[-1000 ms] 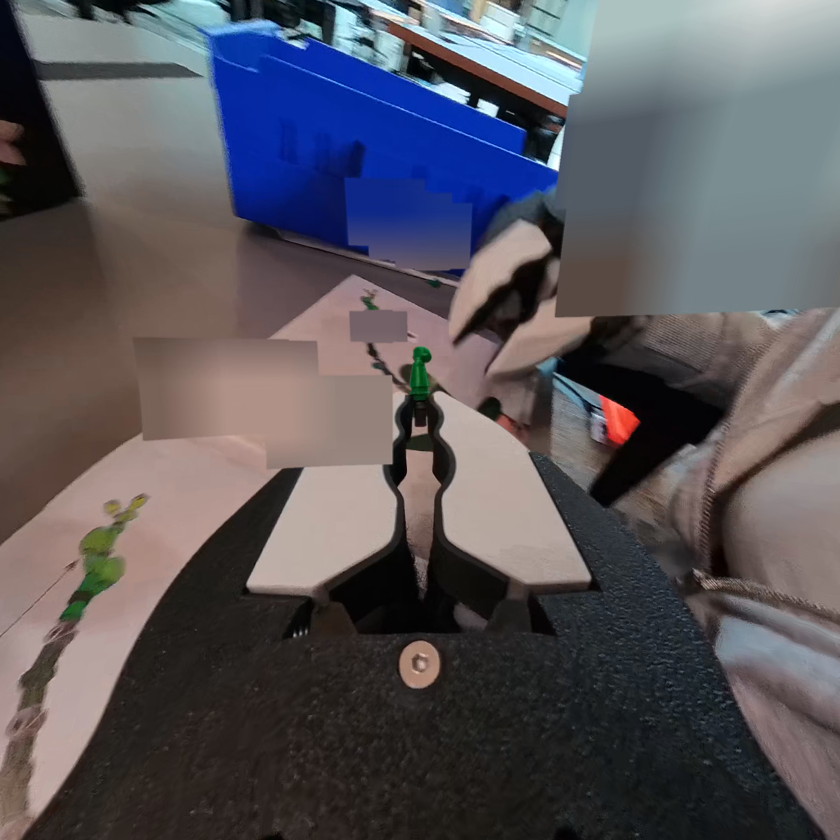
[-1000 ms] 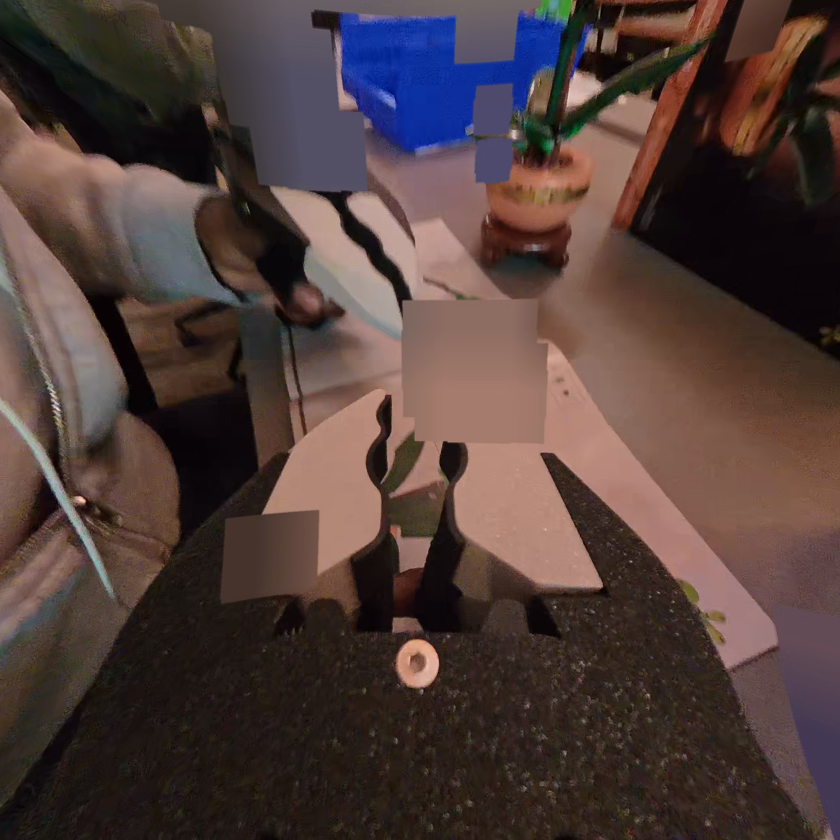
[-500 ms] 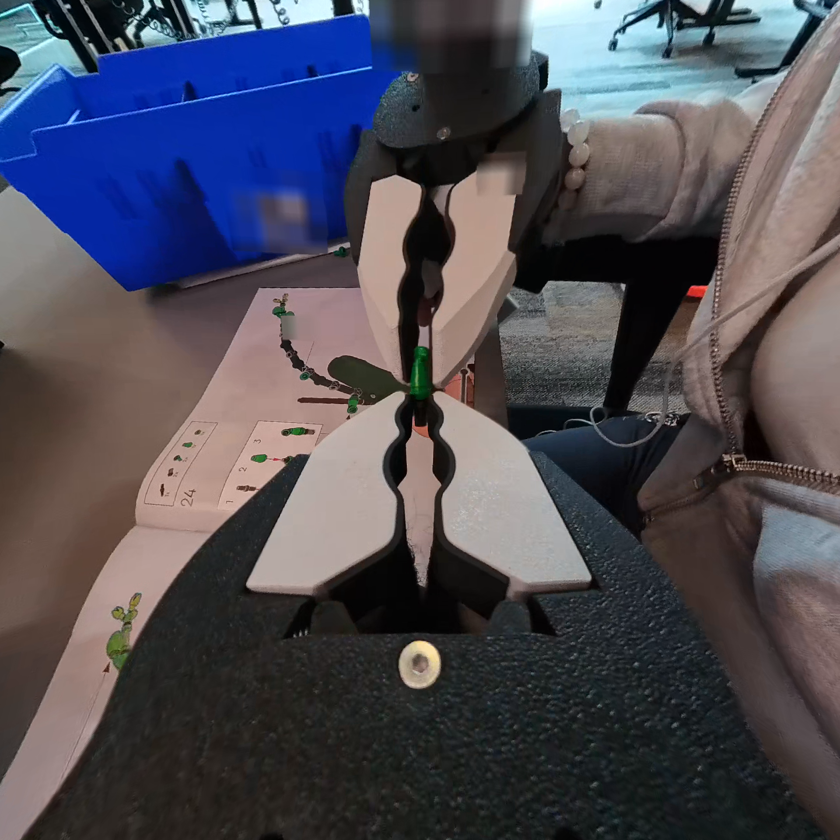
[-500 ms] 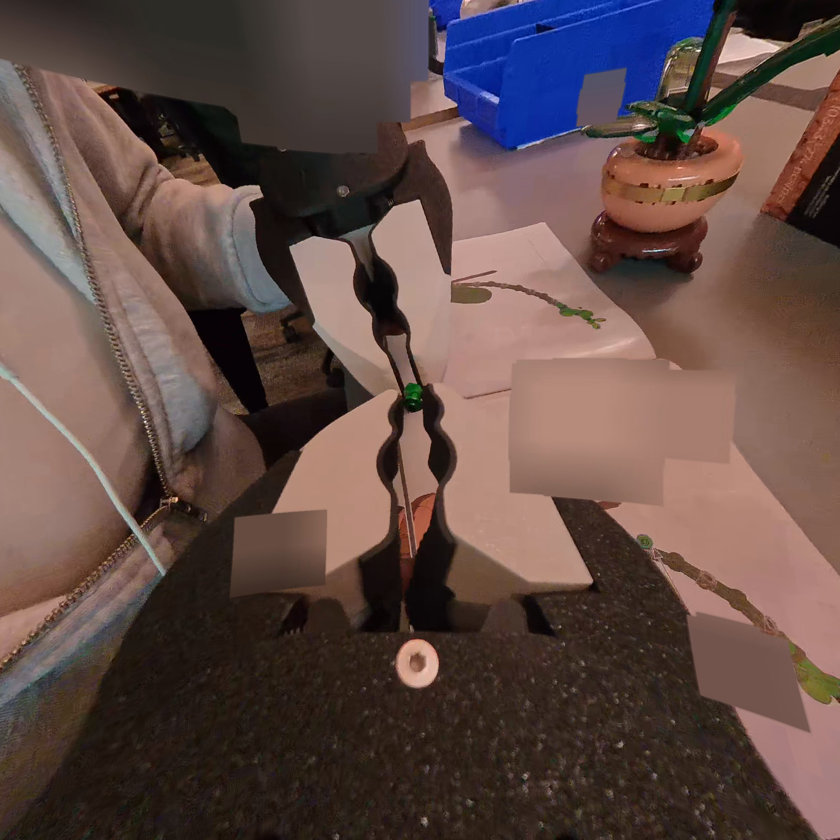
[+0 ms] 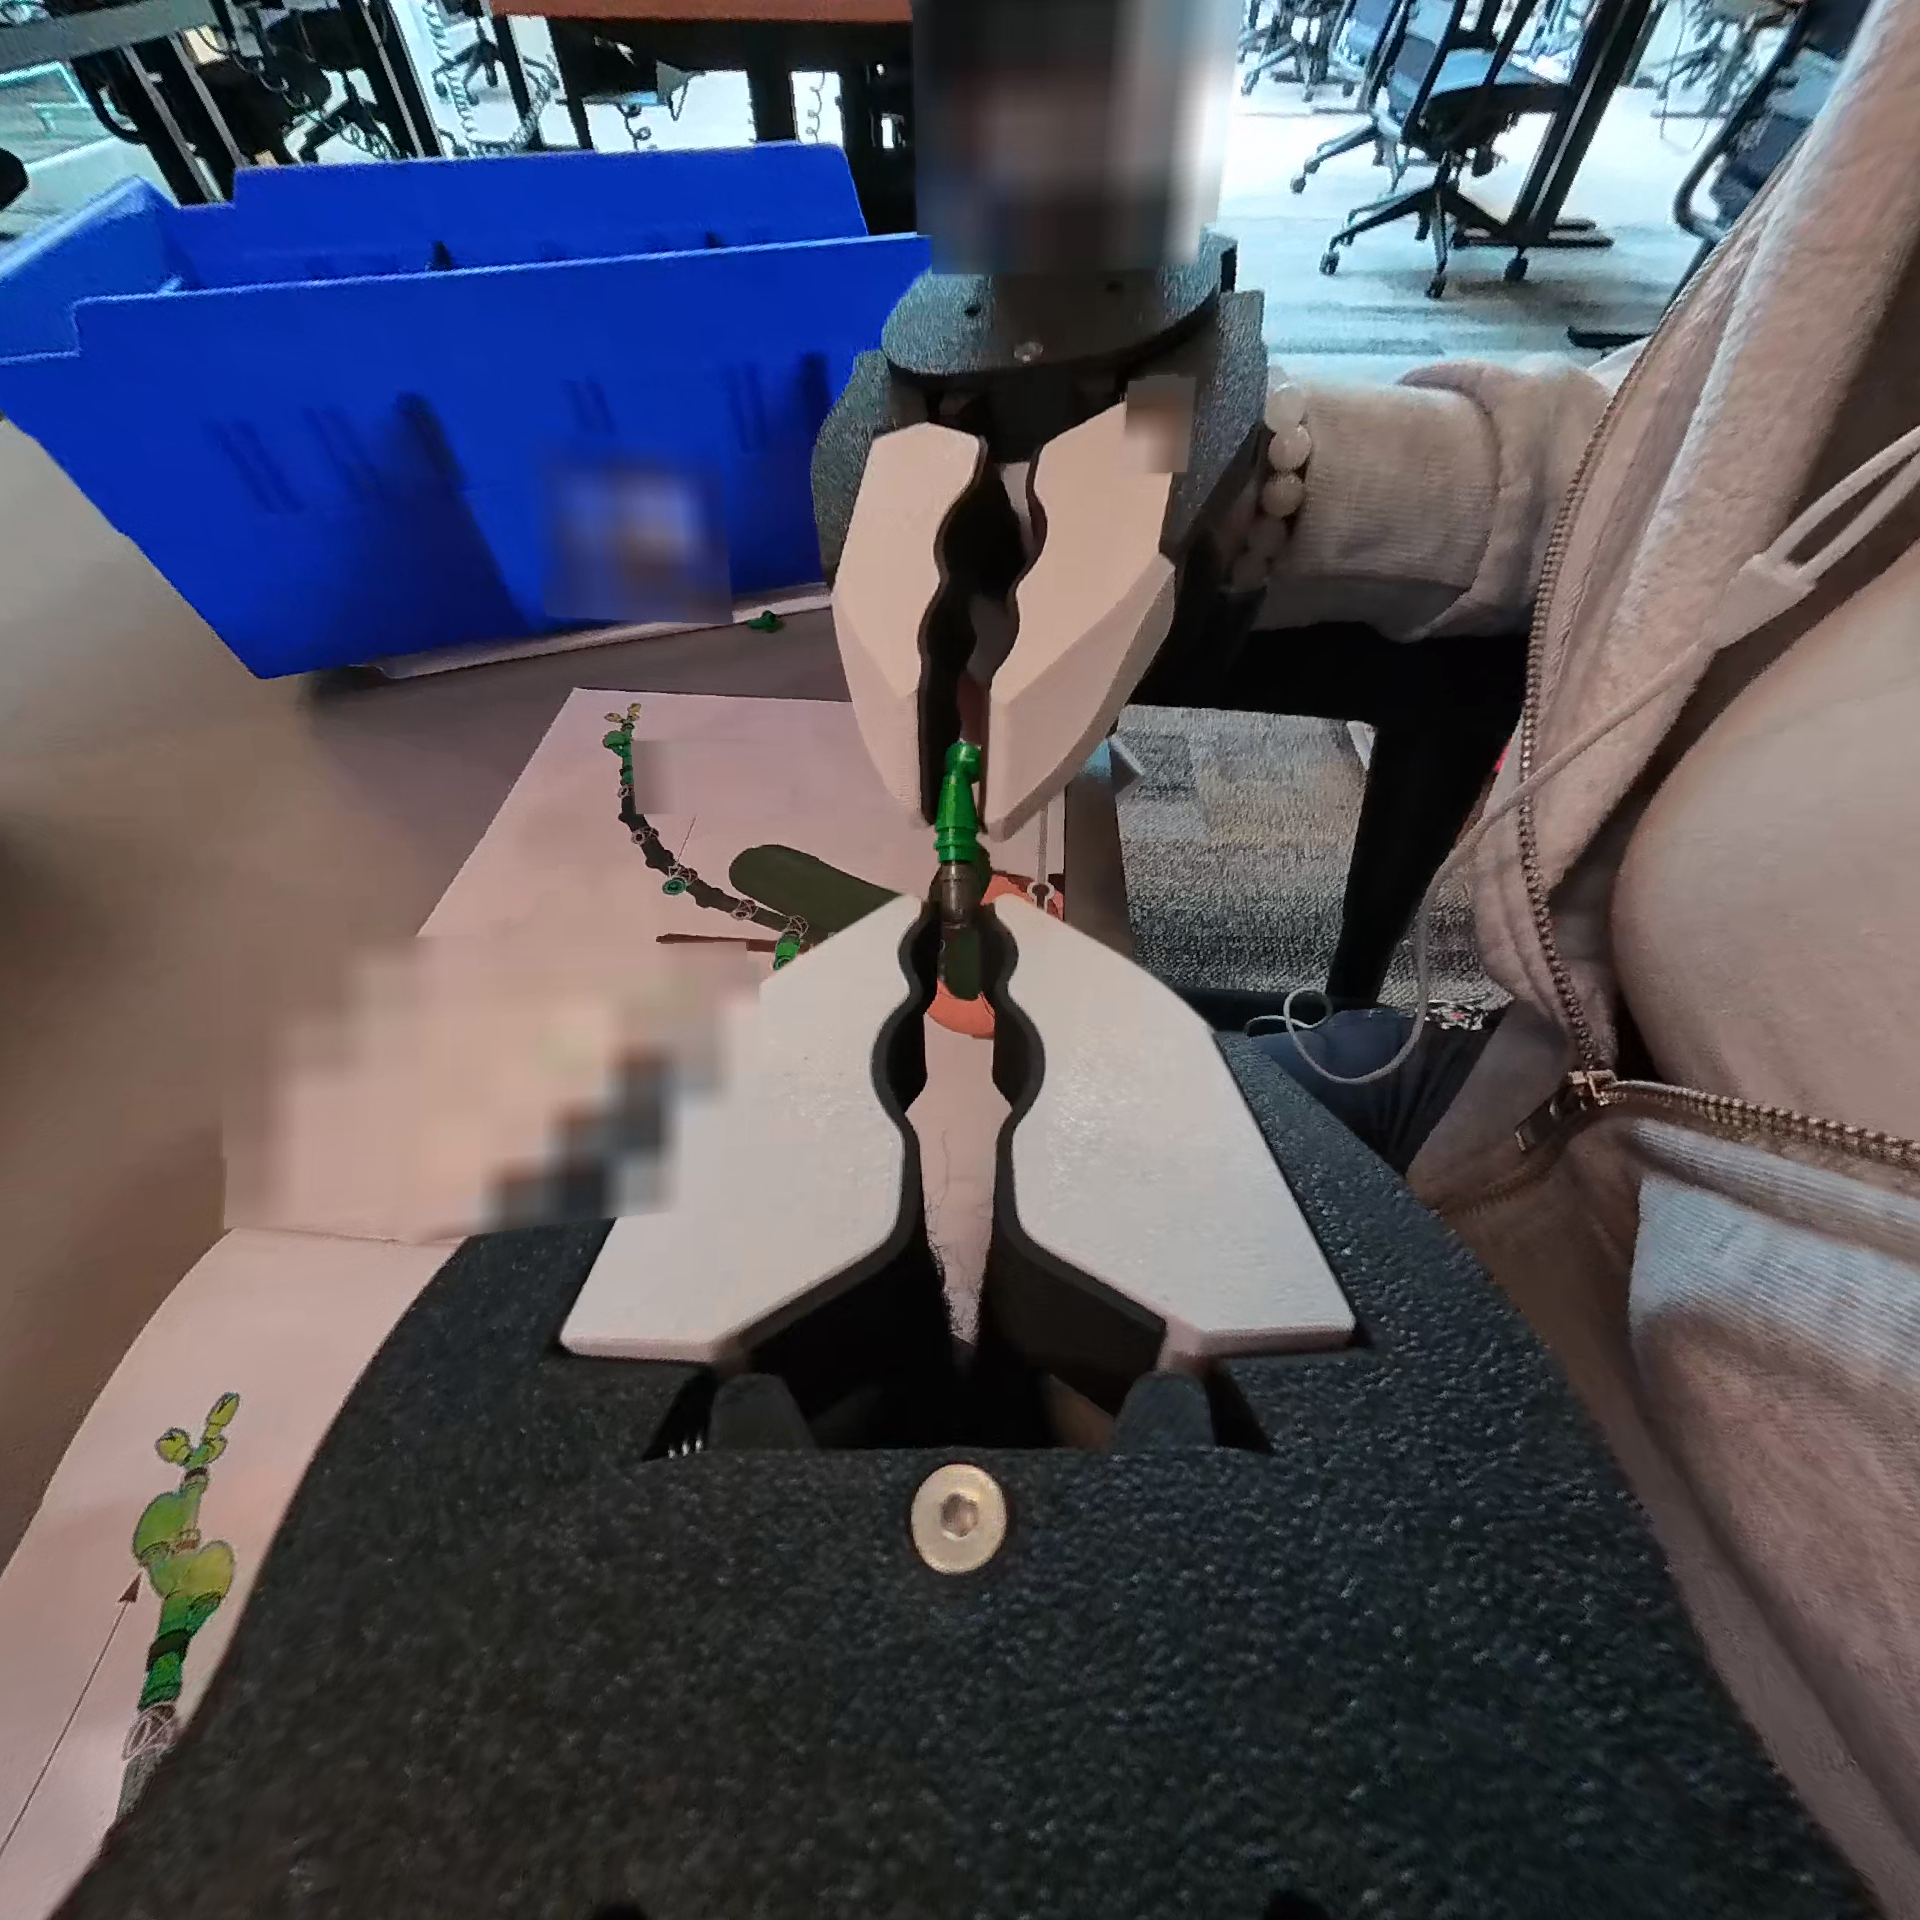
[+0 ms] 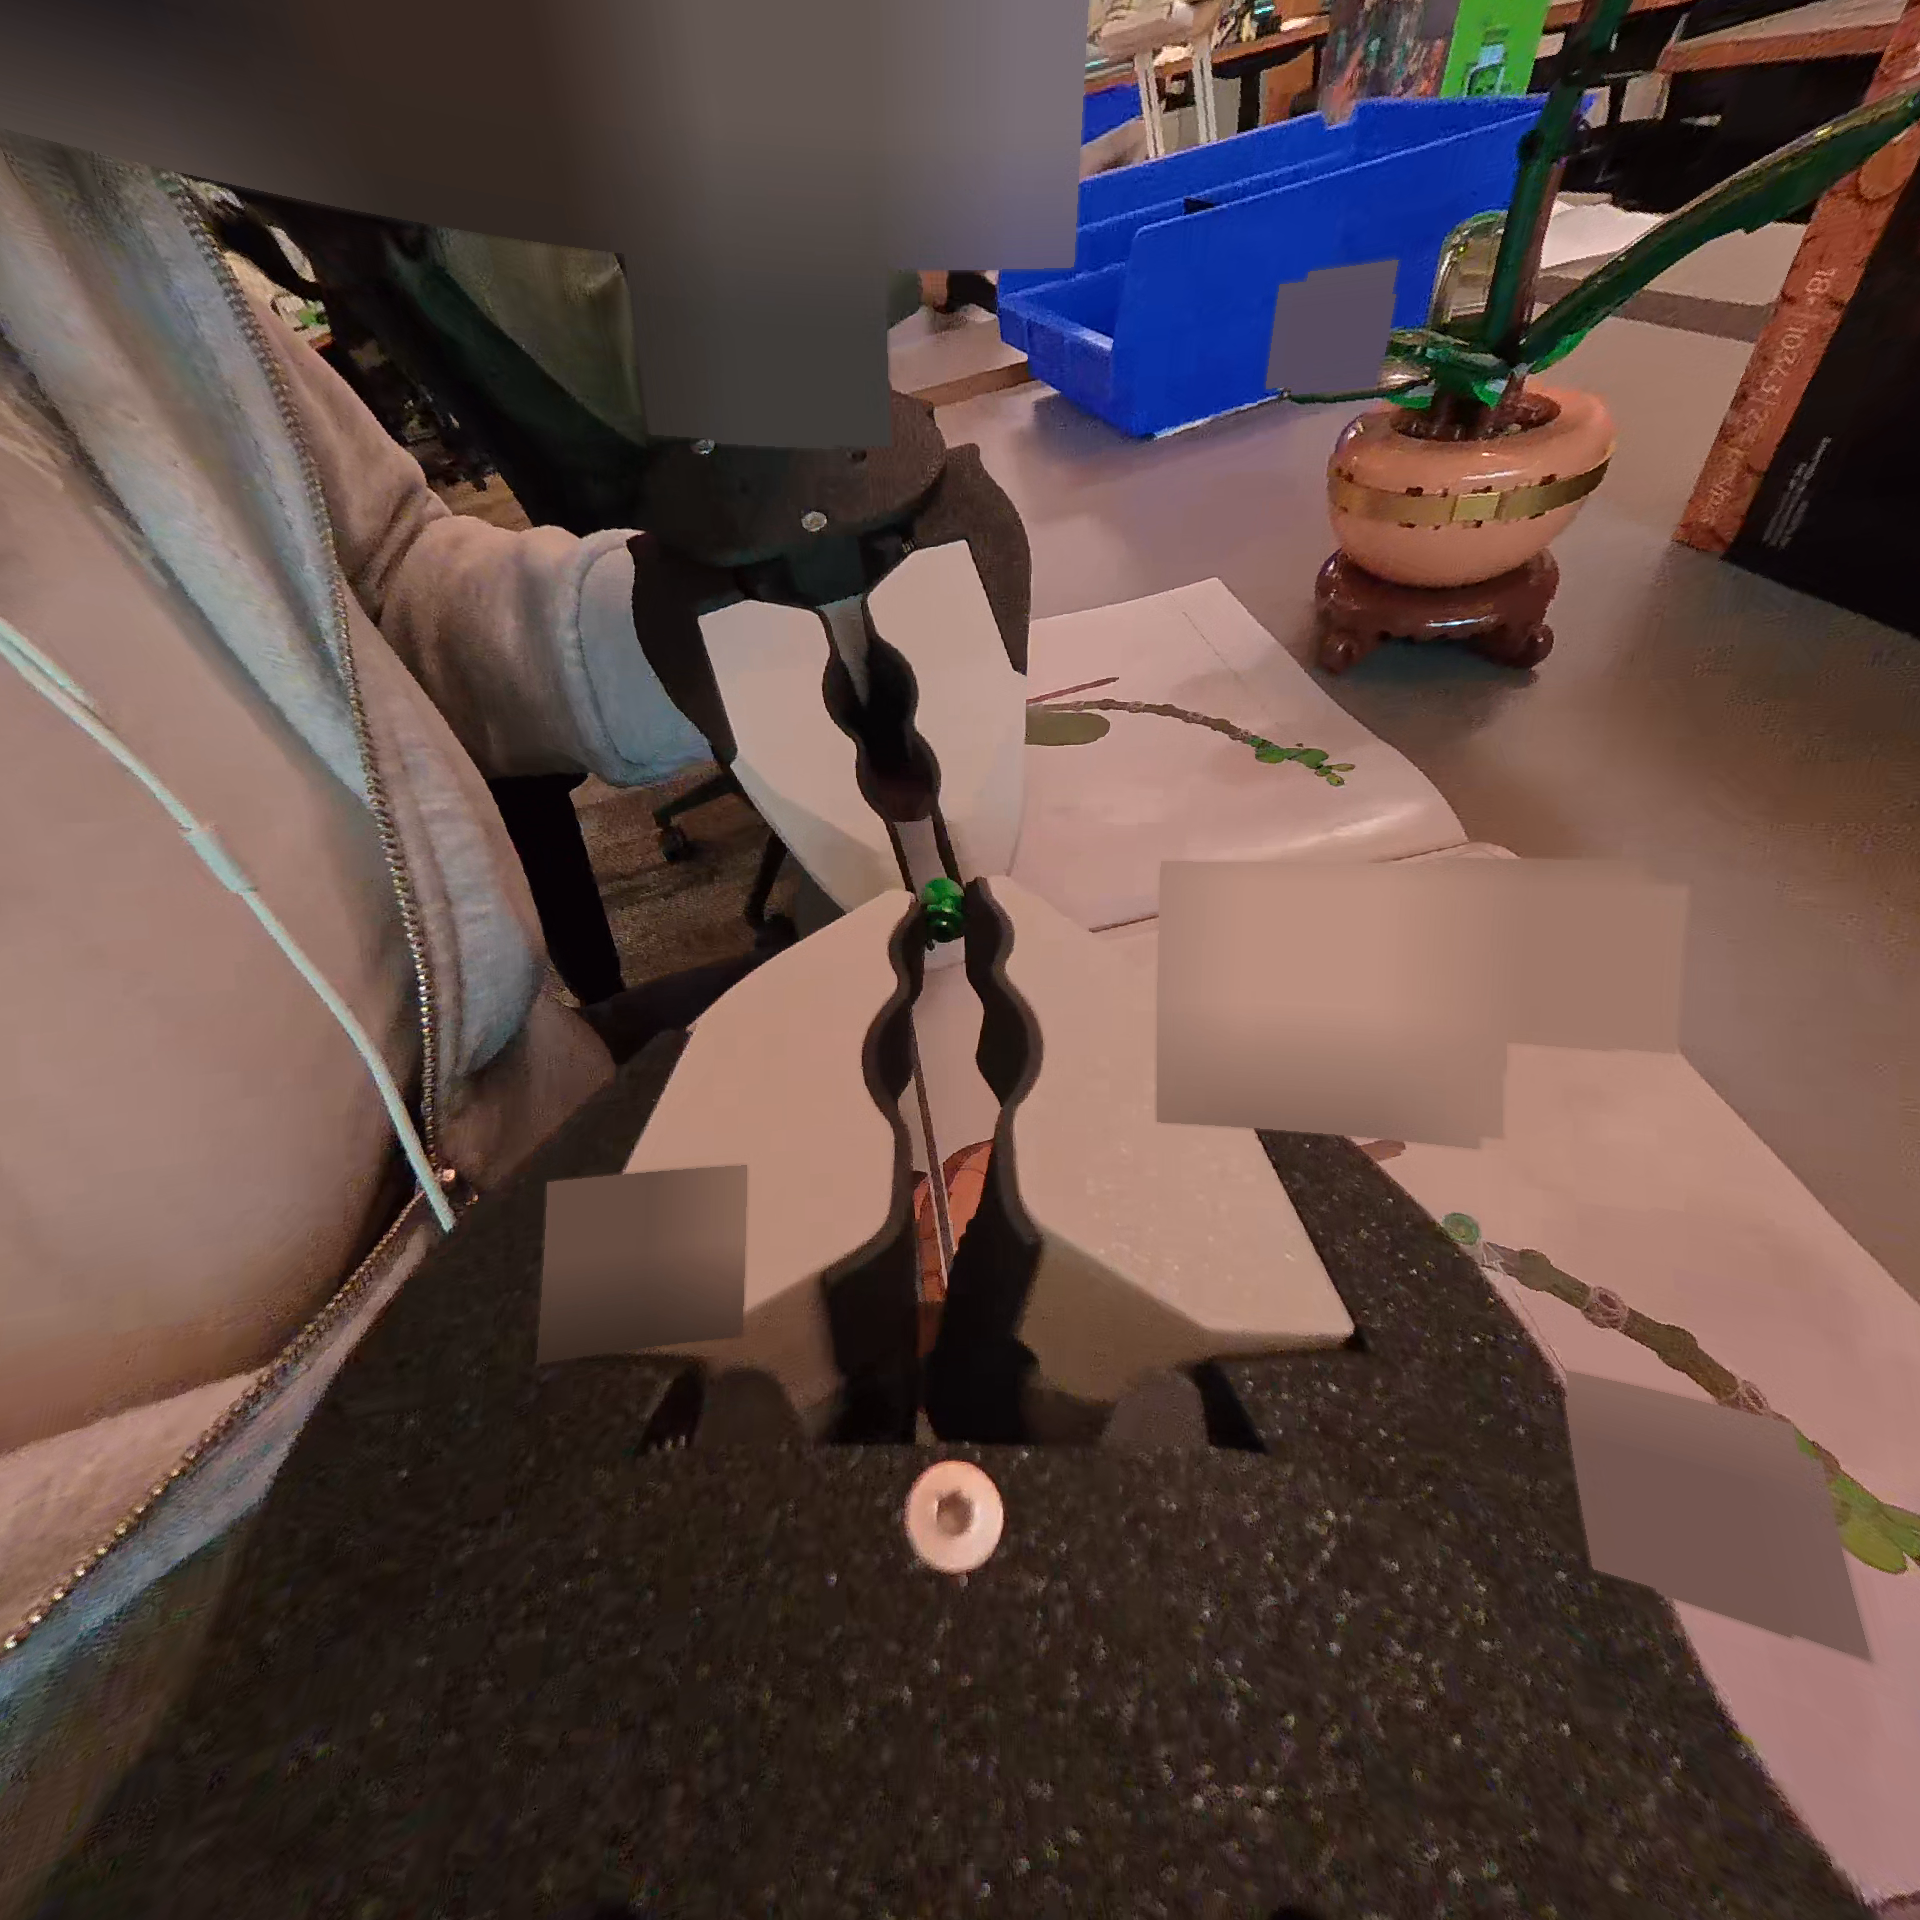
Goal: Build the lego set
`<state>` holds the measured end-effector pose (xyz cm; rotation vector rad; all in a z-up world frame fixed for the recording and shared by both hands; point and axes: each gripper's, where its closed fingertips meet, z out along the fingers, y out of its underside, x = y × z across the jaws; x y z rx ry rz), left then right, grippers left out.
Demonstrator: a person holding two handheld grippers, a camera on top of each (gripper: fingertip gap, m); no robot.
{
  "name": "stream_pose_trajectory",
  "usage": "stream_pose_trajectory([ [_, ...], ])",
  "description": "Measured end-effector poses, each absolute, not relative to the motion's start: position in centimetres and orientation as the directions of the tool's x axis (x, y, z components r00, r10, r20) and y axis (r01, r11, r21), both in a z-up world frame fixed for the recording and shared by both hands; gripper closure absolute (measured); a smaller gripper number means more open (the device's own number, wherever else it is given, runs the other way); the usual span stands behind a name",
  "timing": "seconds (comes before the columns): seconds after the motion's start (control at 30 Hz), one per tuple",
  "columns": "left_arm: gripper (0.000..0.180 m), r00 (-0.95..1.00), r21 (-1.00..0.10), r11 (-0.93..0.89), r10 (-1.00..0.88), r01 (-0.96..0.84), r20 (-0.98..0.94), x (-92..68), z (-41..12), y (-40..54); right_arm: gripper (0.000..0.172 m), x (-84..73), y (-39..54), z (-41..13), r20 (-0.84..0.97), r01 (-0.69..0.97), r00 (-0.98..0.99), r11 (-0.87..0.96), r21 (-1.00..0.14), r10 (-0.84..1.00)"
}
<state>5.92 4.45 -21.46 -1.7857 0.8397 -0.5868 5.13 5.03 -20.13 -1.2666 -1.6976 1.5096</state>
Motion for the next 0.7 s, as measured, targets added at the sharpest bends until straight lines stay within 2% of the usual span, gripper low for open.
stream_pose_trajectory([
  [0.47,0.174,0.649,-0.948,-0.237,-0.76,-0.214,0.043,5.4,-21.3,4.8,0.165,5.1,5.6,-19.5,-0.232,0.246,-0.409,-0.138,-0.959,0.882],
  [0.7,0.171,0.64,-0.95,-0.228,-0.767,-0.212,0.041,4.4,-20.5,4.6,0.165,5.9,5.7,-17.1,-0.128,0.133,-0.423,-0.078,-0.988,0.897],
])
